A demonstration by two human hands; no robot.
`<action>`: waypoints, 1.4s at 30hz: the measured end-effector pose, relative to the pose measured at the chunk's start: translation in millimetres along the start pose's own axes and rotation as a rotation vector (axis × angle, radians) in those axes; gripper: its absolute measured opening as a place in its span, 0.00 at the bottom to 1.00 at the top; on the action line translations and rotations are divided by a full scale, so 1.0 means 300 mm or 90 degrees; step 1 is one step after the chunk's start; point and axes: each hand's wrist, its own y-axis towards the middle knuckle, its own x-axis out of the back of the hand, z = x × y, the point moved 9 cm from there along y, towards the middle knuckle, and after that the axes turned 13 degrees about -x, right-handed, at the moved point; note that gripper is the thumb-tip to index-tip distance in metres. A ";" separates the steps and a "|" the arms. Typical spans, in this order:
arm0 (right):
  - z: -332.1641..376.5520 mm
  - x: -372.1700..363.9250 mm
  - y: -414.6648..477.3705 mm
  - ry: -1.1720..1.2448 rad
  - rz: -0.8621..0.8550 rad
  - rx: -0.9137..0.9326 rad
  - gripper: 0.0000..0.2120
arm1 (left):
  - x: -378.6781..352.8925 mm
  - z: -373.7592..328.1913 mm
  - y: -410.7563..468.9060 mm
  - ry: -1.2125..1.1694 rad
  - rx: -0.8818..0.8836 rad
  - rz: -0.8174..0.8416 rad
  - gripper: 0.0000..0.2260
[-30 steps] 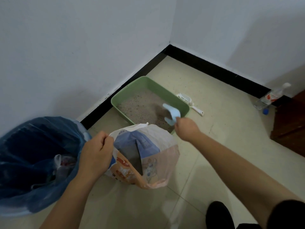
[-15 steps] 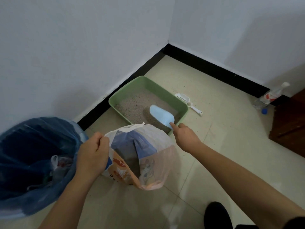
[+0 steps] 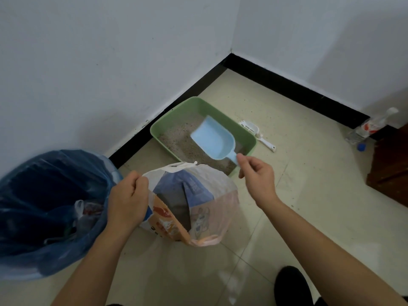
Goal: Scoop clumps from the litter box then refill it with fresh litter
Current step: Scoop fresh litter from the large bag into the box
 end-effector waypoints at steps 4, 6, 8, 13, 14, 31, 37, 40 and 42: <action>0.146 0.048 -0.105 0.137 0.171 0.037 0.11 | 0.000 0.019 0.012 -0.004 0.009 -0.012 0.11; 0.189 0.058 -0.149 0.095 0.262 0.057 0.10 | 0.001 0.031 0.018 -0.005 0.014 -0.025 0.12; 0.224 0.070 -0.190 -0.007 0.320 0.073 0.09 | 0.002 0.042 0.020 0.008 0.021 -0.034 0.13; 0.202 -0.016 -0.233 -0.430 0.311 0.168 0.06 | -0.005 0.079 0.005 -0.018 0.078 -0.045 0.15; 0.180 -0.060 -0.242 -0.485 0.319 0.189 0.08 | -0.008 0.083 0.003 -0.027 0.083 -0.045 0.15; -0.174 -0.092 -0.103 -0.209 0.055 -0.027 0.13 | -0.113 0.086 -0.040 -0.100 0.039 -0.017 0.15; -0.028 -0.199 -0.162 -0.049 0.165 -0.051 0.16 | -0.026 0.178 -0.113 -0.229 0.328 -0.212 0.22; 0.072 -0.260 -0.254 0.051 0.241 -0.164 0.18 | 0.087 0.084 -0.154 -0.216 0.390 -0.288 0.20; 0.160 -0.244 -0.311 0.118 0.250 -0.243 0.19 | 0.161 -0.026 -0.175 -0.207 0.382 -0.308 0.20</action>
